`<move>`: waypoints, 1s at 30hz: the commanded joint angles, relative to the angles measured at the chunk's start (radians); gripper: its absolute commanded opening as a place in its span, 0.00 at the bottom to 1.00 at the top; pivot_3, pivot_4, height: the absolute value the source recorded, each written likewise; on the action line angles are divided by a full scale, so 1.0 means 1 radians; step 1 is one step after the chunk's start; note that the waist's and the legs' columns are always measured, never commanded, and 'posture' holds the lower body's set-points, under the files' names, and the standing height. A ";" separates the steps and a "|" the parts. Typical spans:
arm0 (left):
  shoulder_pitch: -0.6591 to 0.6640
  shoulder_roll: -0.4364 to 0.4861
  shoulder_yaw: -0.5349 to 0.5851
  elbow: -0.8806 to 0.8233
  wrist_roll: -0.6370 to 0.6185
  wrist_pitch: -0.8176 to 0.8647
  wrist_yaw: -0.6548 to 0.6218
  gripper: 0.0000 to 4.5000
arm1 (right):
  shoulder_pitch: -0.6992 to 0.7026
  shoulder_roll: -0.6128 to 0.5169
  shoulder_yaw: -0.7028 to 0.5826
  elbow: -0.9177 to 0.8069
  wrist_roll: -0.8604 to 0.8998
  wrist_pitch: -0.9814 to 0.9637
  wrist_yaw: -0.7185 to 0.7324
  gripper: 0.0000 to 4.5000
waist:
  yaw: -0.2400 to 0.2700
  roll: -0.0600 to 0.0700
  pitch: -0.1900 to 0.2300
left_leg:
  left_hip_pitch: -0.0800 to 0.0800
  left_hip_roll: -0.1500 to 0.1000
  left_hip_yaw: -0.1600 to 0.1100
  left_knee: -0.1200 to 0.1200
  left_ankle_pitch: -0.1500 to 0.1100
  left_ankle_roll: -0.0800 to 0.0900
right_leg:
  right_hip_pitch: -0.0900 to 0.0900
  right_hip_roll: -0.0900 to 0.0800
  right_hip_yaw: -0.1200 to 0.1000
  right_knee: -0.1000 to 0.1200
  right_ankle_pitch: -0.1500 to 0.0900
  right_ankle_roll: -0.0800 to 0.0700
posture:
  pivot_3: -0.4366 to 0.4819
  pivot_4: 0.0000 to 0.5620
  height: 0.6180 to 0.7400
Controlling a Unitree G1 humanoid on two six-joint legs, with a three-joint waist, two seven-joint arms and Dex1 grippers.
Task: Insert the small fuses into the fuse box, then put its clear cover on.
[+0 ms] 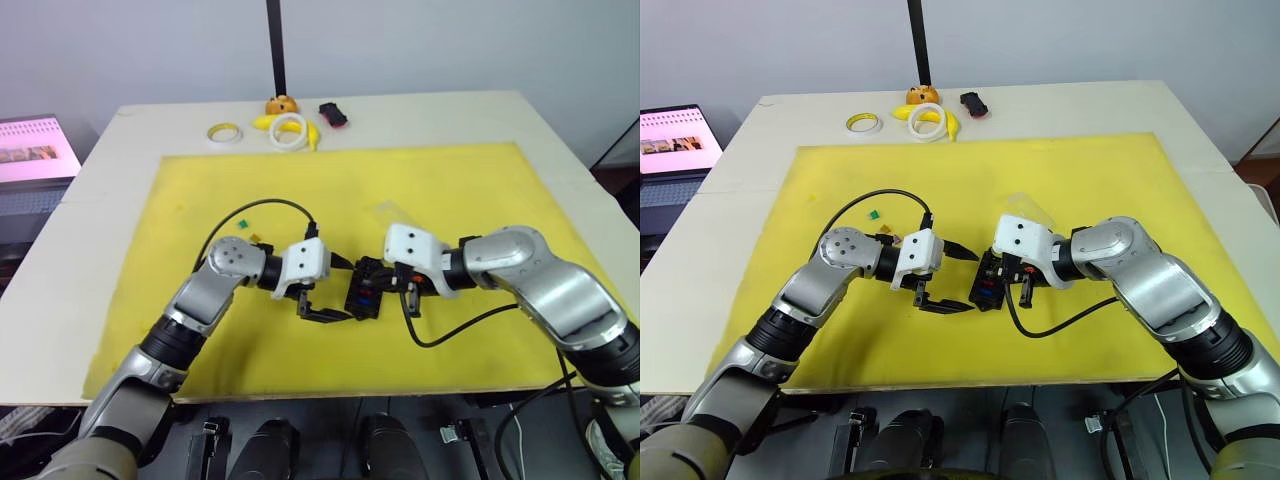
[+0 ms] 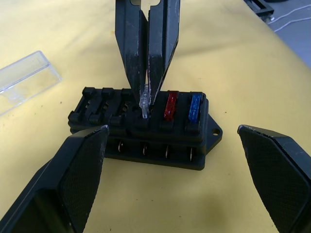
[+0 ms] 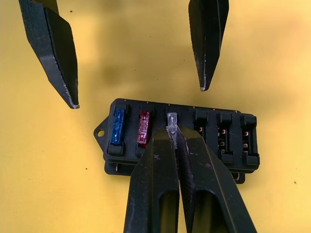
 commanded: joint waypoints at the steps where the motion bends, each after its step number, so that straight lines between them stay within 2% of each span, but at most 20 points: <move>1: -0.010 0.002 0.013 -0.023 -0.003 -0.012 0.004 1.00 | -0.010 -0.016 -0.008 -0.002 -0.021 -0.006 0.000 0.02 | 0.000 0.000 0.000 | 0.000 0.000 0.000 0.000 0.000 0.000 | 0.000 0.000 0.000 0.000 0.000 0.000 | 0.48 0.27 1.00; 10: -0.004 -0.001 0.008 -0.023 0.002 -0.019 0.006 1.00 | -0.017 -0.015 0.025 0.009 -0.054 -0.022 0.007 0.02 | 0.000 0.000 0.000 | 0.000 0.000 0.000 0.000 0.000 0.000 | 0.000 0.000 0.000 0.000 0.000 0.000 | 0.48 0.27 1.00; 24: 0.012 -0.003 0.006 -0.027 0.007 -0.027 0.014 1.00 | -0.042 0.002 0.021 -0.033 -0.025 0.087 0.000 0.02 | 0.001 0.000 0.000 | 0.000 0.000 0.000 0.000 0.000 0.000 | 0.000 0.000 0.000 0.000 0.000 0.000 | 0.48 0.27 1.00; 27: 0.013 -0.005 0.006 -0.022 0.007 -0.031 0.015 1.00 | -0.055 0.008 0.001 -0.041 -0.009 0.104 -0.003 0.21 | 0.001 0.000 0.000 | 0.000 0.000 0.000 0.000 0.000 0.000 | 0.000 0.000 0.000 0.000 0.000 0.000 | 0.48 0.27 1.00; 30: 0.013 -0.004 0.007 -0.019 0.007 -0.035 0.015 1.00 | -0.075 0.011 -0.021 -0.048 0.005 0.120 -0.010 0.52 | 0.000 0.000 0.000 | 0.000 0.000 0.000 0.000 0.000 0.000 | 0.000 0.000 0.000 0.000 0.000 0.000 | 0.48 0.27 1.00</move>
